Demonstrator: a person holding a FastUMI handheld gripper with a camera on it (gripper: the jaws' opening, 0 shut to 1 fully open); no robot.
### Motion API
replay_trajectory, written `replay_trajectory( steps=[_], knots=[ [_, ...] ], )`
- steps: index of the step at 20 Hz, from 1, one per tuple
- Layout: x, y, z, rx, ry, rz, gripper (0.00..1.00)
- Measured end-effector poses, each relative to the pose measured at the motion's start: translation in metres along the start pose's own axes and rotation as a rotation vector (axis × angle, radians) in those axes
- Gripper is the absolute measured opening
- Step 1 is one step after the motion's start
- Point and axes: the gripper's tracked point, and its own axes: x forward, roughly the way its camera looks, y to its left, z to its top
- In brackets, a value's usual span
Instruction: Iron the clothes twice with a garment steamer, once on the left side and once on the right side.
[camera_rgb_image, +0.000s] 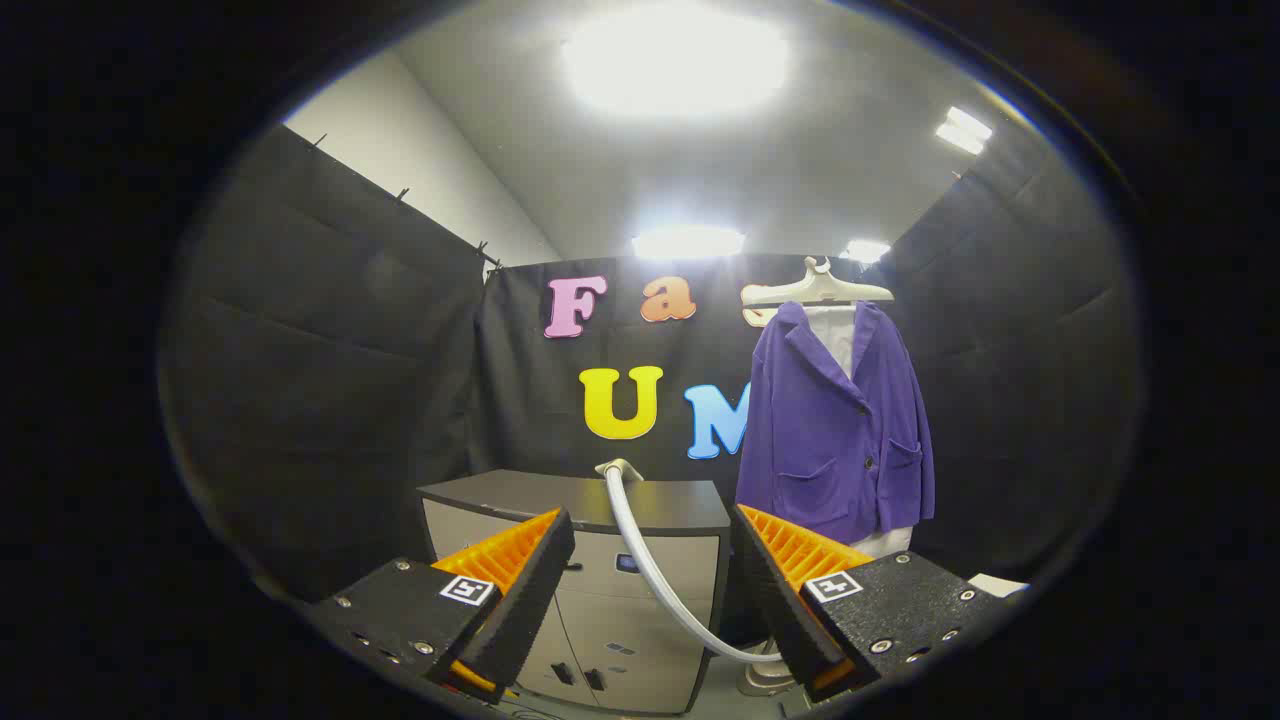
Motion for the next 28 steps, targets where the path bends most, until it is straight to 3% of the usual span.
replay_trajectory(
  steps=[20, 28],
  knots=[
    [0.030, -0.012, 0.016, -0.005, 0.013, 0.018, 0.96],
    [0.085, -0.012, 0.027, -0.045, 0.078, 0.010, 0.96]
  ],
)
